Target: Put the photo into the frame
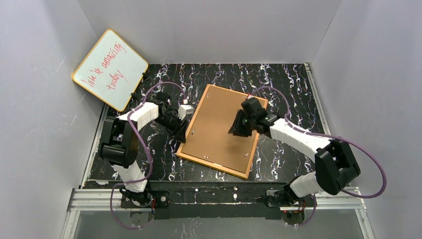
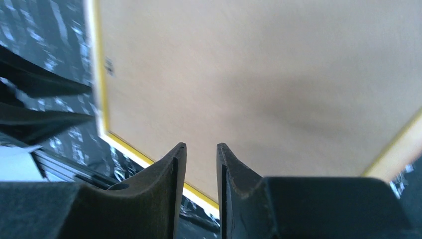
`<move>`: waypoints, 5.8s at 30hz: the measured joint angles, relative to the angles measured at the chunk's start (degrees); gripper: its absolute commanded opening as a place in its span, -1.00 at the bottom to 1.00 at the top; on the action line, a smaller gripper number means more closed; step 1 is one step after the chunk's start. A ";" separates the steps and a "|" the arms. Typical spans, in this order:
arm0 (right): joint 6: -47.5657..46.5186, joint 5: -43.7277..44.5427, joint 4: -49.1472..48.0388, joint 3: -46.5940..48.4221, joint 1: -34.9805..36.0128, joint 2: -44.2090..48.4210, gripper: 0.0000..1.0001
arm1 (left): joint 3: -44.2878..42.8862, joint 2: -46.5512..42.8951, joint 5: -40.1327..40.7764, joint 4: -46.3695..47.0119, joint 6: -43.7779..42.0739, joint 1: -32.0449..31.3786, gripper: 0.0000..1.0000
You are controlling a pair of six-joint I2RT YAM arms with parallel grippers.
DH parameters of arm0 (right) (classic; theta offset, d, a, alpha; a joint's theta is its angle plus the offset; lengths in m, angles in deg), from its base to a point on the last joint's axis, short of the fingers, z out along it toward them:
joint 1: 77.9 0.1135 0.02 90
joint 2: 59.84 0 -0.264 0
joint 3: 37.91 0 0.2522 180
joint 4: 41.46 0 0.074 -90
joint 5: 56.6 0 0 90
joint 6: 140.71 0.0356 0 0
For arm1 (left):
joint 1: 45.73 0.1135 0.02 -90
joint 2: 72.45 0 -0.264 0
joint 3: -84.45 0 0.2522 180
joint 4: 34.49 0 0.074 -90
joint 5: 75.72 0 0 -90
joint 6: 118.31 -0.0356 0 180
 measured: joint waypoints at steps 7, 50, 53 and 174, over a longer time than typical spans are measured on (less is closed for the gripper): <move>-2.10 -2.62 -5.57 10.71 -0.17 -10.95 -0.31 | -1.79 1.25 -1.09 0.46 1.66 0.00 -0.17; 10.19 -7.39 -25.66 22.51 10.62 -36.87 -0.32 | 1.86 3.72 -0.66 7.56 7.19 0.50 -0.50; 10.51 -7.96 -27.04 22.53 10.62 -37.38 -0.34 | 1.90 3.67 -0.66 7.61 7.19 0.50 -0.52; -4.98 -9.49 -16.44 54.27 -10.45 -55.36 -0.29 | -26.32 23.82 12.59 21.51 18.86 -6.40 -0.33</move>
